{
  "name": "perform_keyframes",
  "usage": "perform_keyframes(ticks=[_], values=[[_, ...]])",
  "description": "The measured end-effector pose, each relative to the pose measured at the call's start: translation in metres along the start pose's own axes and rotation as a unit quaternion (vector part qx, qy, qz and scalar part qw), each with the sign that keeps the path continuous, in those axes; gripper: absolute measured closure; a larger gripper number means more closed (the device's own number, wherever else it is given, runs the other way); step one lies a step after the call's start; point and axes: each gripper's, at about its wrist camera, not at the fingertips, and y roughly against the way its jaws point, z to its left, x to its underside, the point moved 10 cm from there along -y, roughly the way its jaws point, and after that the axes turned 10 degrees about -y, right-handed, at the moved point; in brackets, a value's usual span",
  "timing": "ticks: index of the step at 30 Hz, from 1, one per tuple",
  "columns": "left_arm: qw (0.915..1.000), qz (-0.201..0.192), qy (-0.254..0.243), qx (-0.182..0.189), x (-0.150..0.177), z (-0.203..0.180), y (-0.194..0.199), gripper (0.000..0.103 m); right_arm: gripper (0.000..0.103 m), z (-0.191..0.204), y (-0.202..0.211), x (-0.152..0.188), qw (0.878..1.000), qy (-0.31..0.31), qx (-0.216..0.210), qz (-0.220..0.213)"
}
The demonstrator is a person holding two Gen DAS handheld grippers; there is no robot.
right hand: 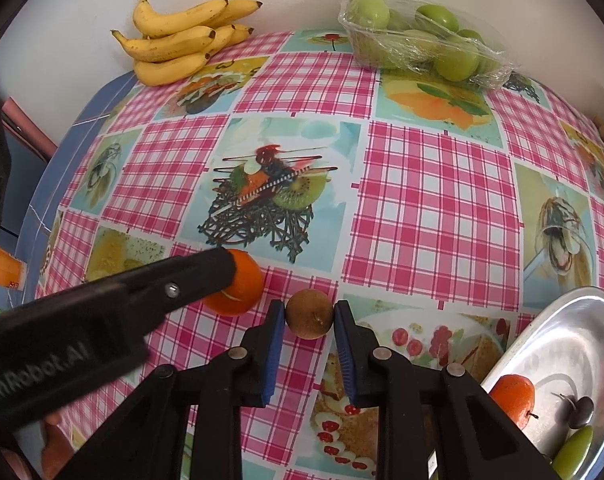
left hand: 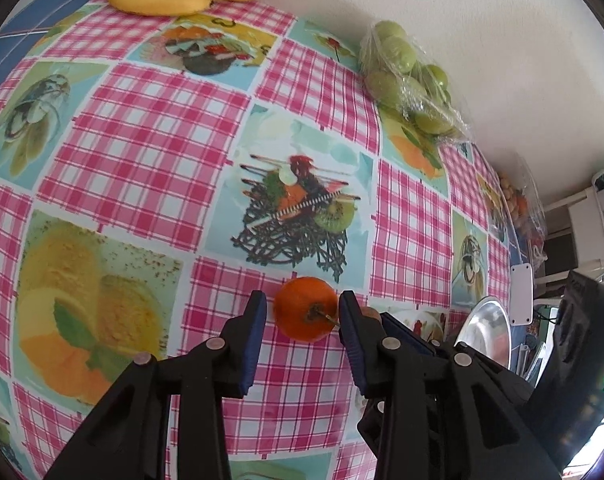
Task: Organize fruits
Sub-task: 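Lift and carry the tangerine in the left tool over the bowl while the right tool carries the kiwi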
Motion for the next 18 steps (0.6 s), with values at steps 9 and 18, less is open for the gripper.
perform_keyframes(ticks=[9,18], values=[[0.9997,0.011,0.003,0.02,0.004,-0.008,-0.012,0.064,0.076,-0.001,0.001,0.001,1.0,0.0,0.001,0.001],[0.9998,0.002,0.005,0.021,0.002,-0.006,-0.007,0.065,0.076,-0.002,0.001,0.003,1.0,0.0,0.001,0.001]])
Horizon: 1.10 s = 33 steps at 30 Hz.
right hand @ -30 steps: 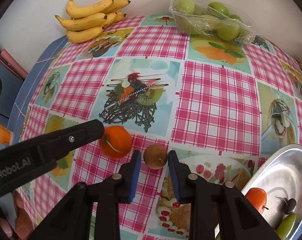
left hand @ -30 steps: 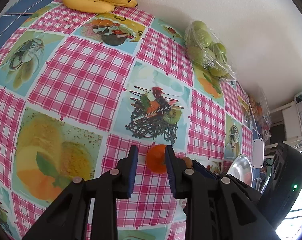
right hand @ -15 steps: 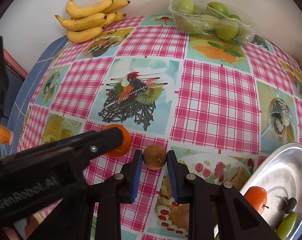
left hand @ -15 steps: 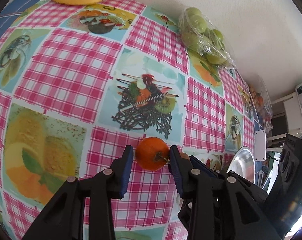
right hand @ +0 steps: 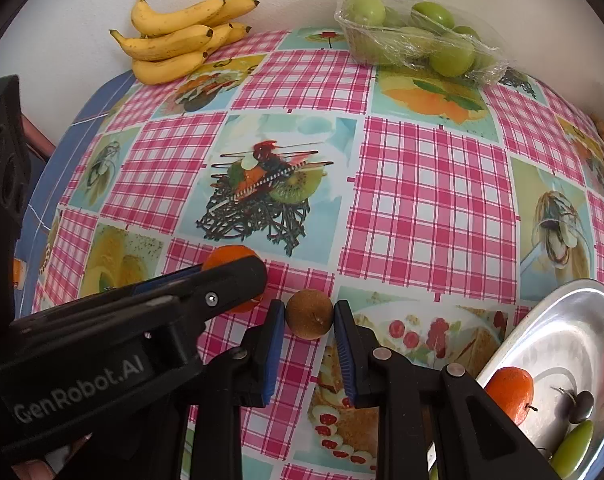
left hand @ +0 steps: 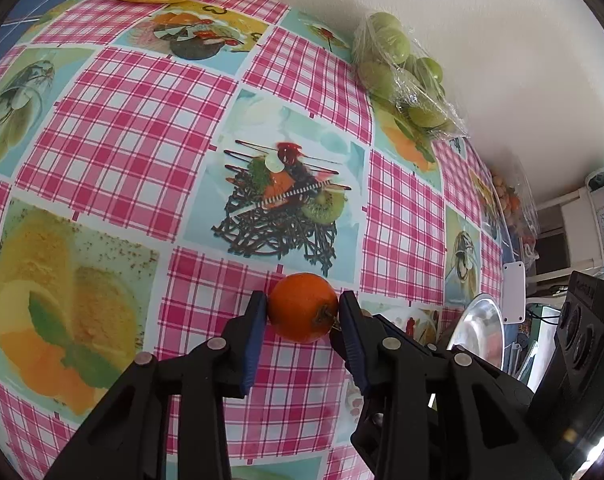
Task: Organize fruits
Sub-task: 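Lift and carry the tangerine in the left tool over the bowl while the right tool carries the kiwi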
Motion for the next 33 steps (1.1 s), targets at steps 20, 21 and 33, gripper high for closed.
perform_keyframes(ticks=[20,21,33], values=[[0.9988,-0.046,-0.017,-0.003,-0.011,-0.015,0.049,0.065,0.076,-0.004,0.03,0.007,0.999,-0.031,-0.006,-0.011],[0.9987,-0.048,-0.019,-0.004,-0.01,-0.017,0.05,0.065,0.076,-0.004,0.033,0.008,0.999,-0.033,-0.007,-0.012],[0.9961,-0.073,-0.046,-0.018,0.003,-0.036,0.079,0.065,0.076,-0.007,0.069,0.022,0.999,-0.042,-0.004,-0.033]])
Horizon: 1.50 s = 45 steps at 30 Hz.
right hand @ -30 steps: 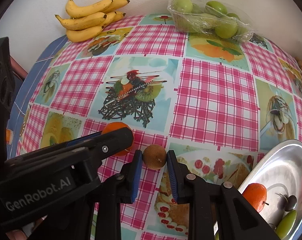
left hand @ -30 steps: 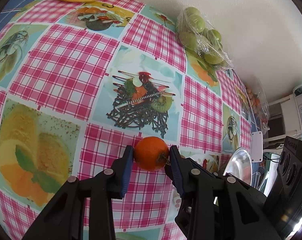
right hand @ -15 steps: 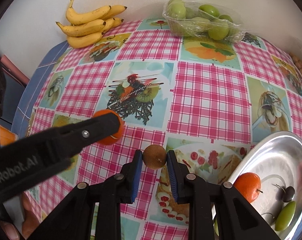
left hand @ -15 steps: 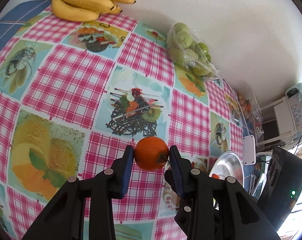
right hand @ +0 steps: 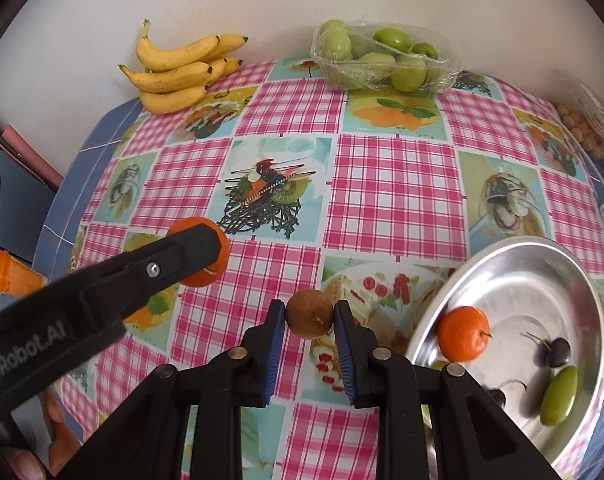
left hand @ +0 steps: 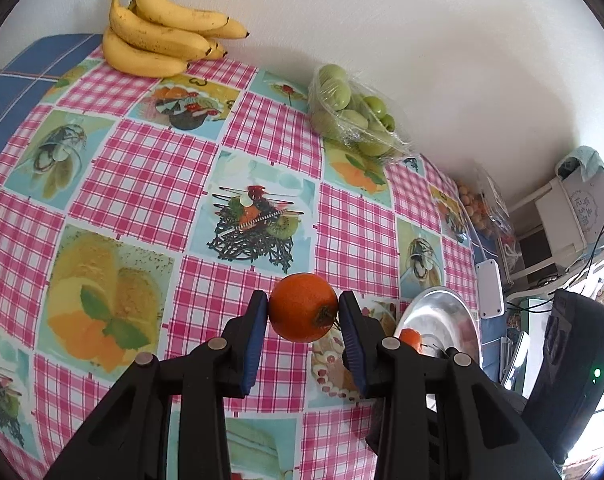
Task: Organize fruits
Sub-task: 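Lift and carry the tangerine in the left tool over the bowl while the right tool carries the kiwi, then open the left tool to drop the tangerine while the right tool releases the kiwi into the bowl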
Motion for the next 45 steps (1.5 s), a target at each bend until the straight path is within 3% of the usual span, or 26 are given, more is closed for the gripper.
perform_keyframes(ticks=[15,29,38,45], values=[[0.9982,-0.023,-0.055,0.007,0.014,-0.046,0.027,0.065,0.076,-0.028,0.041,0.031,0.999,-0.032,-0.007,-0.026],[0.9942,0.018,-0.105,0.011,0.04,-0.087,0.002,0.065,0.076,-0.122,0.046,0.026,0.991,-0.122,0.053,-0.029],[0.9837,0.056,-0.169,0.027,0.069,-0.133,-0.023,0.065,0.076,-0.178,0.052,0.027,0.979,-0.185,0.074,-0.031],[0.9761,0.054,-0.207,0.038,0.074,-0.164,-0.038,0.065,0.076,-0.204,0.052,0.032,0.973,-0.218,0.074,-0.024]])
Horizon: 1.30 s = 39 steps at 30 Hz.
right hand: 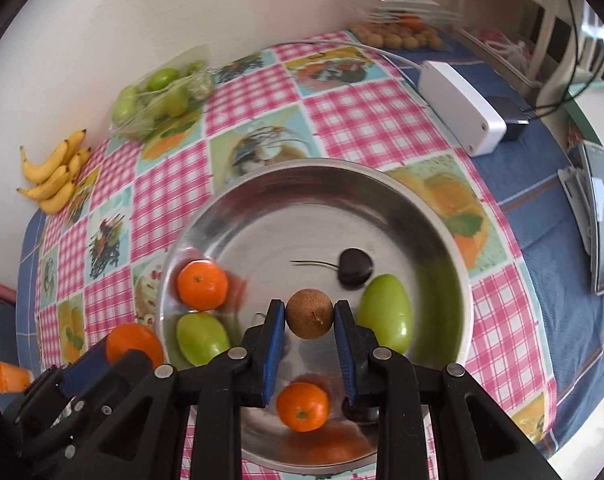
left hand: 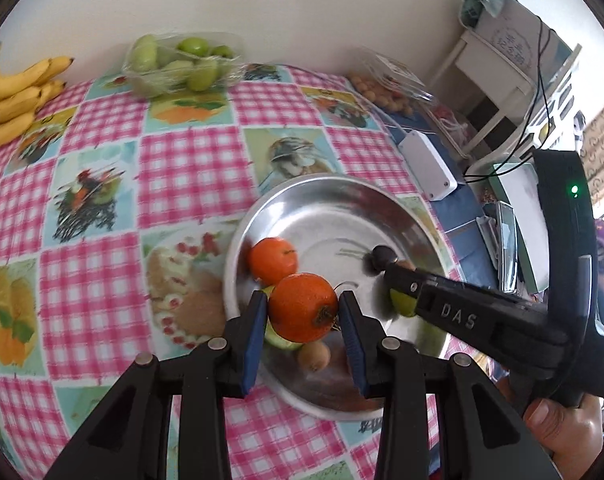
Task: Organize fruits
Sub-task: 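Open the left tool to drop the tangerine while the right tool releases the kiwi into the bowl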
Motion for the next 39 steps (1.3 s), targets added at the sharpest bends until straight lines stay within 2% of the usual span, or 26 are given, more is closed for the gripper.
perform_keyframes(ticks=[7,16,30,39], values=[[0.9999,0.004,-0.014,0.008,-0.005,-0.01,-0.018,0.065,0.076,-0.006,-0.006,0.002,1.0,-0.004,0.003,0.011],[0.9999,0.007,-0.004,0.015,-0.005,-0.007,-0.032,0.065,0.076,-0.009,-0.015,0.005,1.0,-0.009,0.008,0.025],[0.9997,0.013,0.005,0.019,-0.004,-0.003,-0.033,0.066,0.075,-0.008,-0.018,0.006,0.999,-0.008,0.008,0.029],[0.998,0.032,0.048,-0.029,0.004,0.027,-0.024,0.065,0.075,-0.004,-0.02,0.006,0.999,-0.001,0.003,0.032]])
